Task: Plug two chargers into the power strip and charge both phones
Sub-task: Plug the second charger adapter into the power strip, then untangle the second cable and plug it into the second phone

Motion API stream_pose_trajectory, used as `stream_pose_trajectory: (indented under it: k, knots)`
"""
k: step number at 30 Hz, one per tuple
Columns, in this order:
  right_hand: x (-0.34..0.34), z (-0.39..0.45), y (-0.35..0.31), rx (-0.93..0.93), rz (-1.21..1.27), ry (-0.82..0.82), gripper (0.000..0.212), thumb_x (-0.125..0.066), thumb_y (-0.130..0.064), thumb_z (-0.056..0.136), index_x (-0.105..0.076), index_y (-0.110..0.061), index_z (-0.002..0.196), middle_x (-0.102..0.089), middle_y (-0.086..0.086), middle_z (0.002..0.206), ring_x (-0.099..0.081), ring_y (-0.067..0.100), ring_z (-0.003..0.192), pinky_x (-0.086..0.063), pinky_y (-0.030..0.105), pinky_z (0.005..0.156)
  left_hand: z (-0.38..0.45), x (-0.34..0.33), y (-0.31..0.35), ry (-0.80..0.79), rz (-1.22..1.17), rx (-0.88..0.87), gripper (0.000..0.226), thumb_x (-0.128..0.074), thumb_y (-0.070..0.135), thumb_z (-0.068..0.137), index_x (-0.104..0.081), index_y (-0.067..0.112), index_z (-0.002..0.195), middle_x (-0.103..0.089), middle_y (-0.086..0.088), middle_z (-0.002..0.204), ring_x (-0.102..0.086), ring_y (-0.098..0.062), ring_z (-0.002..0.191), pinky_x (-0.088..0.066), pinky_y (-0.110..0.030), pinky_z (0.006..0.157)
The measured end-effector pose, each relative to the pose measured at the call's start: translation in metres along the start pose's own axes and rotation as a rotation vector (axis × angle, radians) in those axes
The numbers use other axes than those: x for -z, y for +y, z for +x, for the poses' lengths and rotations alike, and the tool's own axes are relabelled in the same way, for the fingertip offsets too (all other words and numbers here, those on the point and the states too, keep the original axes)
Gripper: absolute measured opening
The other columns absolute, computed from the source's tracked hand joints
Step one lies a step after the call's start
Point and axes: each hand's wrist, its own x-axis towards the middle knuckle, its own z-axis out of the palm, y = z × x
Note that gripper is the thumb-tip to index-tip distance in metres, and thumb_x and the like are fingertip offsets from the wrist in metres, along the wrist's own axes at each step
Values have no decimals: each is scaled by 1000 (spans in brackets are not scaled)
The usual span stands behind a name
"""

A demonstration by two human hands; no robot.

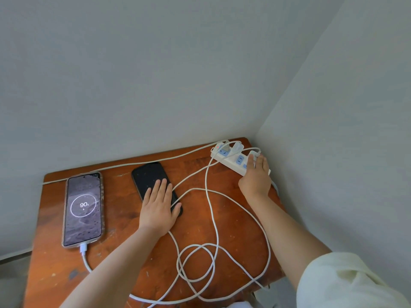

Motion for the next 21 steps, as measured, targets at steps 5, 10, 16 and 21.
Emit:
stream_pose_trajectory:
  k: [5,10,16,21]
  knots:
    - [5,-1,-2,10,-6,-8,70,-54,-16,90,-9,-14,144,-9,15,155,-4,29,143,-40,40,103,2,2,1,-48,-6,4,63,-21,49,93,1,18,143,5,-4,155,13,-20,141,14,-33,106]
    - [15,-2,0,35,-57,-53,74,-57,-17,89,-8,-14,144,-12,17,153,-8,30,142,-37,43,105,-2,15,-2,-129,-115,-18,59,-28,42,95,-6,17,143,1,-4,155,9,-20,142,6,-35,113]
    - [23,-6,-3,47,-62,-66,73,-57,-18,89,-10,-11,144,-13,20,152,-12,33,140,-36,43,105,-43,17,-33,-63,-191,17,53,-30,39,96,-14,18,142,-8,-1,155,1,-16,142,-3,-30,114]
    - [31,-9,9,148,38,-69,70,-58,-11,86,-16,-6,142,-21,22,149,-15,34,139,-31,42,109,-85,8,-56,-114,-153,63,56,-26,43,95,-9,20,143,-3,0,155,5,-16,142,2,-29,113]
